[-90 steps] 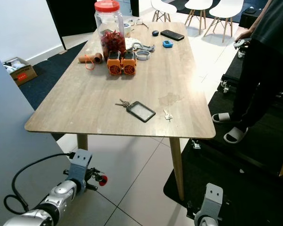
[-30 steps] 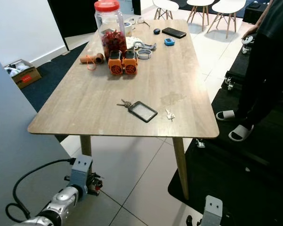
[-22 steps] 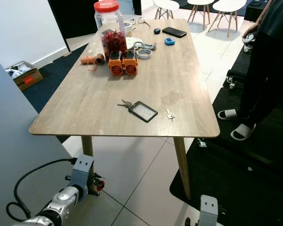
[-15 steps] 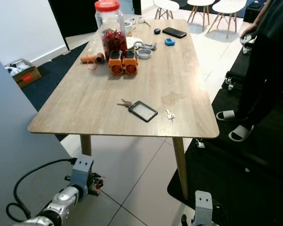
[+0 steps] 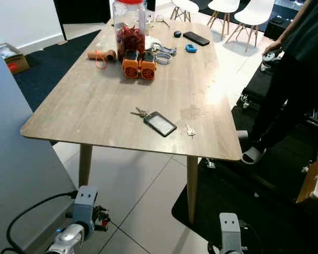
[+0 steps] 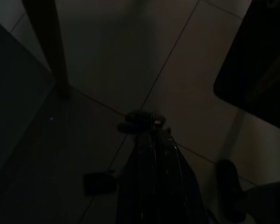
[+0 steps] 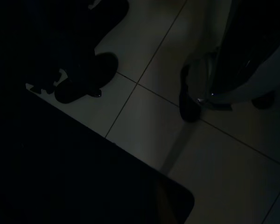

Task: Hang keys on a hook

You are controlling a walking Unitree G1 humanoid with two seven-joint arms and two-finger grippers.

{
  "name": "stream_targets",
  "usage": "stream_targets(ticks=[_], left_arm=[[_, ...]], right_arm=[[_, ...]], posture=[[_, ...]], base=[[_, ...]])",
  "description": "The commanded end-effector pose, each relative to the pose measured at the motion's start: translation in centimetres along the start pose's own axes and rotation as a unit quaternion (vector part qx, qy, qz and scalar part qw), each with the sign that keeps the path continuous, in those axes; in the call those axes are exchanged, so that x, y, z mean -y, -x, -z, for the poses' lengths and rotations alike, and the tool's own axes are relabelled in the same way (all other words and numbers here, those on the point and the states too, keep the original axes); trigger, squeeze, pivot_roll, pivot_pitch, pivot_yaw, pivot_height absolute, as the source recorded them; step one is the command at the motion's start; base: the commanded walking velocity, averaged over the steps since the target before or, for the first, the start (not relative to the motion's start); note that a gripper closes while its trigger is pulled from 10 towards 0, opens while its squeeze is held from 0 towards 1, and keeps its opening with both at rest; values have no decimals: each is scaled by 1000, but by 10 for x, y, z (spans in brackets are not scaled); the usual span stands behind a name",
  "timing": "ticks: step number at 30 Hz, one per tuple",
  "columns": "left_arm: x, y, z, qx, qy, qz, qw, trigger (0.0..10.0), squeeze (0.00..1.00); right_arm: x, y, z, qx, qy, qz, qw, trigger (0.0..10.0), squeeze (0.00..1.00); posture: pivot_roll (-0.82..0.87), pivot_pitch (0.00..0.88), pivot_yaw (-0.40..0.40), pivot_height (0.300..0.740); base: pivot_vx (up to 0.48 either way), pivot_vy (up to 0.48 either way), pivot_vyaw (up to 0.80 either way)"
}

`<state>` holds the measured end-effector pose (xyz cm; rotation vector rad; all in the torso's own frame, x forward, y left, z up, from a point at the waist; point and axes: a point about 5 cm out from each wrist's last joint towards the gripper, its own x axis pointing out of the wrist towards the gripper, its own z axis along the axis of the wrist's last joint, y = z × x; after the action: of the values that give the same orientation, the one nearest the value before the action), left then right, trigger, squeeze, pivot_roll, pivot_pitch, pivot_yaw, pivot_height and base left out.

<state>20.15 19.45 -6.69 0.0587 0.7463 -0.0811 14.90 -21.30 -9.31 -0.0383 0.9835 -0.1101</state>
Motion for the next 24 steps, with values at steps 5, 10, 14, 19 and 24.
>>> stream_targets(ticks=[5,10,14,19,24], left_arm=[[2,-1,-5,12,2,0,1000,10000,0],[3,-3,-8,13,-2,3,1000,10000,0],[4,-4,-10,11,-16,15,1000,10000,0],[2,-5,-14,16,-17,14,1000,10000,0],[-1,-4,-13,14,-16,12,1000,10000,0]], right_arm=[[-4,-1,-4,3,6,-5,1000,10000,0],[-6,-1,0,0,-2,-4,1000,10000,0],[-7,0,3,-5,-17,0,1000,10000,0],[-9,1,8,-9,-19,-1,1000,10000,0],[-10,1,8,-10,-20,-1,1000,10000,0]], posture=[[92,46,-106,740],[92,38,-94,740],[84,44,-60,740],[88,44,-61,740],[84,46,-57,740]], base=[[0,0,0],[0,0,0],[0,0,0],[0,0,0],[0,0,0]])
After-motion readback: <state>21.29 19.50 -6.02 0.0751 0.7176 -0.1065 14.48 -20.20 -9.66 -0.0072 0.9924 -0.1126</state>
